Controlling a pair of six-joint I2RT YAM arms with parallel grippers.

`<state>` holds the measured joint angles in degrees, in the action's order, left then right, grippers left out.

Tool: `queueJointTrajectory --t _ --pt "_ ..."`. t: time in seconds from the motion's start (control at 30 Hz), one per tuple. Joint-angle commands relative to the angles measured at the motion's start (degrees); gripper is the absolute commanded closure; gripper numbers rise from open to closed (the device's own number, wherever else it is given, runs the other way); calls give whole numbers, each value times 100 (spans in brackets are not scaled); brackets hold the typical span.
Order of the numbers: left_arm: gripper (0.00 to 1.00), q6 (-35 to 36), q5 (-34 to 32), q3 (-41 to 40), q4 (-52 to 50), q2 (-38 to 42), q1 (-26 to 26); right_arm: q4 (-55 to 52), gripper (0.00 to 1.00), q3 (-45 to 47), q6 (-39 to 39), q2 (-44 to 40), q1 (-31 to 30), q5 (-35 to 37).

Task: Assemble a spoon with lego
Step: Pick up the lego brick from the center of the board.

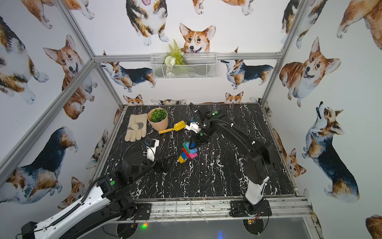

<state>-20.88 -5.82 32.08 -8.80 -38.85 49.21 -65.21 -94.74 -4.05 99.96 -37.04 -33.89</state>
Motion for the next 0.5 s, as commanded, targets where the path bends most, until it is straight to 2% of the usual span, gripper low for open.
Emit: queueJointTrajectory --t 0.0,0.1,0.17,0.37,0.47 --pt "0 1266 589 -353 1770 -226 62 781 91 404 -32 -259 235 -1128" --pt "0 2067 979 -909 2909 -332 127 1040 92 697 -50 -401 455 -1545" --pt "0 2351 1022 -1138 3245 -379 149 1162 92 843 -51 -459 548 -1716" --pt "0 3104 1409 -962 3354 -1027 150 1159 93 891 58 -388 609 -1884" --pt "0 3223 1287 -717 3221 -1385 150 1181 93 898 54 -359 606 -1948"
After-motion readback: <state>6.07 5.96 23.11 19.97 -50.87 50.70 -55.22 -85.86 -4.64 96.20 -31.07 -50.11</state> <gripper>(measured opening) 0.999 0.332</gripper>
